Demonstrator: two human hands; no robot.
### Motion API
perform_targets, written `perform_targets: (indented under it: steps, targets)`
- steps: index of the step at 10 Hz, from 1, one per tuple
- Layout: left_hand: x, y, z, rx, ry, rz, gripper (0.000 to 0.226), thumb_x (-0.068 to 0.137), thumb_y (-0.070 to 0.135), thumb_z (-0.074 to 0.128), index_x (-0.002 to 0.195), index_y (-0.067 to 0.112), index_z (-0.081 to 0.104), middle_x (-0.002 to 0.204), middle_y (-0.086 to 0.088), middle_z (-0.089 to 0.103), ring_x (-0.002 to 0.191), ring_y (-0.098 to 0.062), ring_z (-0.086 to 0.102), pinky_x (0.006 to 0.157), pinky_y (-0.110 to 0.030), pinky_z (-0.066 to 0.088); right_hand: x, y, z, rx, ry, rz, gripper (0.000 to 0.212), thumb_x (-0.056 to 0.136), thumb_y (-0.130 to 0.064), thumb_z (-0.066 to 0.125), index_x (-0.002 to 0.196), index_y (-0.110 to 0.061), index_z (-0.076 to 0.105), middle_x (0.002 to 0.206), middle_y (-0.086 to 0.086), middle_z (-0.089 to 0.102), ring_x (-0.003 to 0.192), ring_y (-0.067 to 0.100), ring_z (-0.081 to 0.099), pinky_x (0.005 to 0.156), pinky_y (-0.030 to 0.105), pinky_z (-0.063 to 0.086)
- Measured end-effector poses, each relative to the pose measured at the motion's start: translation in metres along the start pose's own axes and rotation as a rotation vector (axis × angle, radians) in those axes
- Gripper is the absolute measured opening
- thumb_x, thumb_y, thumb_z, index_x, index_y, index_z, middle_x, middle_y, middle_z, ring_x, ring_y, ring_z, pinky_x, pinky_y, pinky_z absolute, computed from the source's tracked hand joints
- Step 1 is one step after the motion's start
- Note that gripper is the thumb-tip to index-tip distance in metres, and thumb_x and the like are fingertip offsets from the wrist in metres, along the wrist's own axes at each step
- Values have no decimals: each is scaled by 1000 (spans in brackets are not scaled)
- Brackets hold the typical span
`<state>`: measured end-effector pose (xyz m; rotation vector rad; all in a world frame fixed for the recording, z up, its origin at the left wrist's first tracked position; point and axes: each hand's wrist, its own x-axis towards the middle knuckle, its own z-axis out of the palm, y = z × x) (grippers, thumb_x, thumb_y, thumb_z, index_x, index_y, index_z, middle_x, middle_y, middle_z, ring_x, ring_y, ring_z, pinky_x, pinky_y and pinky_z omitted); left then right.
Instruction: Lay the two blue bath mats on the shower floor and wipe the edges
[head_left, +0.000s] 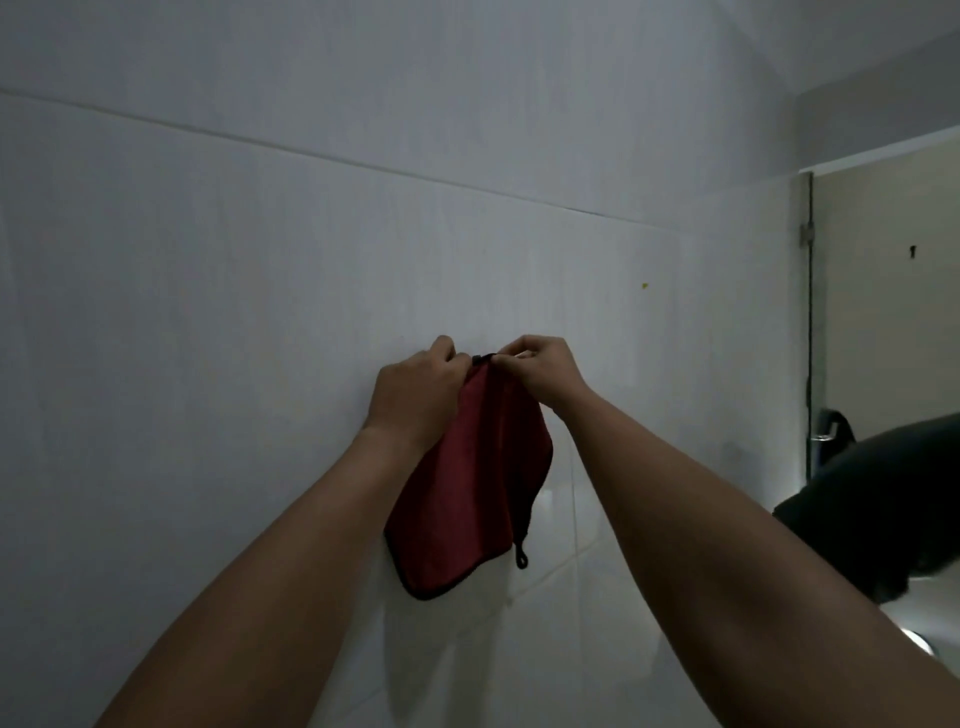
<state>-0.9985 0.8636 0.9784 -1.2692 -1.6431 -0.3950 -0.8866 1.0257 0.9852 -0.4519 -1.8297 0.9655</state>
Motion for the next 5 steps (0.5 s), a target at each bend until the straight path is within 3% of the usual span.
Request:
perform_targets:
  steps: [1,2,3,4,5]
  targets:
    - [2,1,5,107,-46,60,8,89,21,72,83,17,68,84,-1,59,60,-23,59,45,-28,31,3,14,9,-70,12,23,11,81,-25,81,78,-15,76,76,8,75,73,23,74,71,37,63]
    - [-2,2,11,223,-53,122,11,76,10,77,74,16,68,77,-3,60,62,-25,57,51,-31,33,-1,27,15,-91,23,52,11,82,-24,79,75,-16,74,71,4,74,65,17,71,67,35,62]
    - [-11,10,16,229,-74,118,8,81,10,71,78,16,68,80,-4,61,68,-27,56,64,-37,38,-11,33,15,-99,-6,78,13,84,-26,78,75,-18,74,72,2,74,66,17,72,68,35,62]
    - [-28,24,25,185,-110,83,11,87,14,60,91,20,69,87,-3,65,76,-28,59,75,-40,38,-19,39,13,-111,-70,85,9,87,-25,75,79,-21,77,78,2,75,75,18,73,78,39,63]
    - [-64,50,20,12,-164,-46,39,88,30,62,125,21,67,110,-1,70,93,-27,63,82,-42,44,-39,56,11,-124,-55,62,18,92,-27,69,104,-18,78,98,1,77,89,13,72,88,32,59]
